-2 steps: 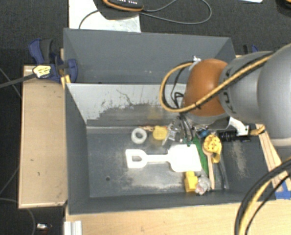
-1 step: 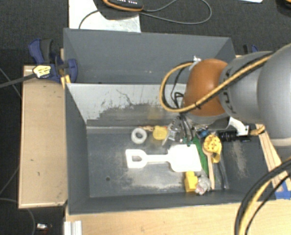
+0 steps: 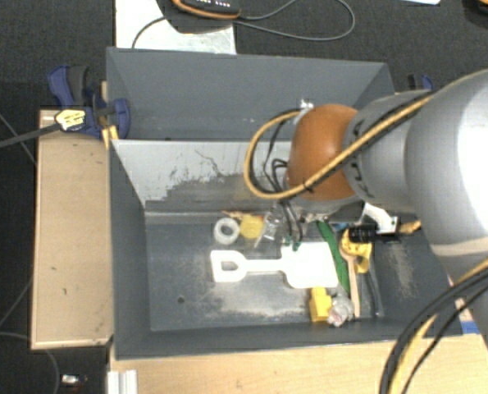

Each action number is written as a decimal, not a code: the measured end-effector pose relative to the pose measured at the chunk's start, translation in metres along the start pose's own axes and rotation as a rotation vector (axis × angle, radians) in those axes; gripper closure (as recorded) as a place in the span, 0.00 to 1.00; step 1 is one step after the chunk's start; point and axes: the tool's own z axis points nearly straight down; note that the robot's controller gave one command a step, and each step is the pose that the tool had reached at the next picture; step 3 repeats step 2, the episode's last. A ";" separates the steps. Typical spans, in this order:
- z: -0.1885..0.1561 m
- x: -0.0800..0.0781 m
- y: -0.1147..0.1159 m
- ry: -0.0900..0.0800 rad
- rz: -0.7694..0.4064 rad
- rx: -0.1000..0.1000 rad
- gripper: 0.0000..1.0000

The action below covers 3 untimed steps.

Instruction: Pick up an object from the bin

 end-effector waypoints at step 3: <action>-0.022 0.002 0.001 0.003 -0.006 0.002 1.00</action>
Offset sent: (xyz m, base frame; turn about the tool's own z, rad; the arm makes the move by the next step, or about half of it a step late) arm 0.0036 0.0099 0.0592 0.0070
